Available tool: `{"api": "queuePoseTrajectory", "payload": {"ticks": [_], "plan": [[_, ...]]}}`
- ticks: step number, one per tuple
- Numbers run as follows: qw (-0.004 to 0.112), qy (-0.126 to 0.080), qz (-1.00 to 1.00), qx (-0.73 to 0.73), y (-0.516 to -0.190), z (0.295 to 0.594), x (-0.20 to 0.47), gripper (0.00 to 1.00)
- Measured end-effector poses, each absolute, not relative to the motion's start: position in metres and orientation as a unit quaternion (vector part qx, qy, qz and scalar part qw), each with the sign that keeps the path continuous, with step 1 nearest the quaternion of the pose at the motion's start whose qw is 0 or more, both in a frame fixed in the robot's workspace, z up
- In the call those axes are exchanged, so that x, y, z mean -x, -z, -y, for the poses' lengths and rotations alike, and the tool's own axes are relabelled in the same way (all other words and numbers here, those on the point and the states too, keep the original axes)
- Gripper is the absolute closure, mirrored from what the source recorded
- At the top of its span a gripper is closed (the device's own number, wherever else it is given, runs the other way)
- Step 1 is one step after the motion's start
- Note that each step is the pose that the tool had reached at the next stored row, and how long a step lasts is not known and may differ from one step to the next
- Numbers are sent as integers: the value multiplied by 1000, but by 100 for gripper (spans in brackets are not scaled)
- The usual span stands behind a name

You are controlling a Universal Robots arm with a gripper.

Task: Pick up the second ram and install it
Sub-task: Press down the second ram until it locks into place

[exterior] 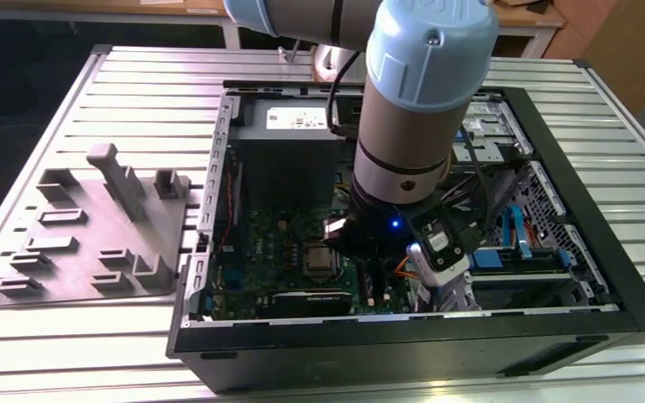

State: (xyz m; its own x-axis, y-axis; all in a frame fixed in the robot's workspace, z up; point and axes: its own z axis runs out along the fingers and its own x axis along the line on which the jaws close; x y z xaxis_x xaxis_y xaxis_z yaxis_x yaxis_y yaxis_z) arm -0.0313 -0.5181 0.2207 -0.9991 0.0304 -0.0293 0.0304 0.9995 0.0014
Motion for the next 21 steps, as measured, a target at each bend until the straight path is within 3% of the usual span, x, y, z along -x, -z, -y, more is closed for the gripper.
{"api": "queuePoseTrajectory", "payload": {"ticks": [21], "plan": [[15, -2, -1000, -15, -219, 518, 31, 90]]}}
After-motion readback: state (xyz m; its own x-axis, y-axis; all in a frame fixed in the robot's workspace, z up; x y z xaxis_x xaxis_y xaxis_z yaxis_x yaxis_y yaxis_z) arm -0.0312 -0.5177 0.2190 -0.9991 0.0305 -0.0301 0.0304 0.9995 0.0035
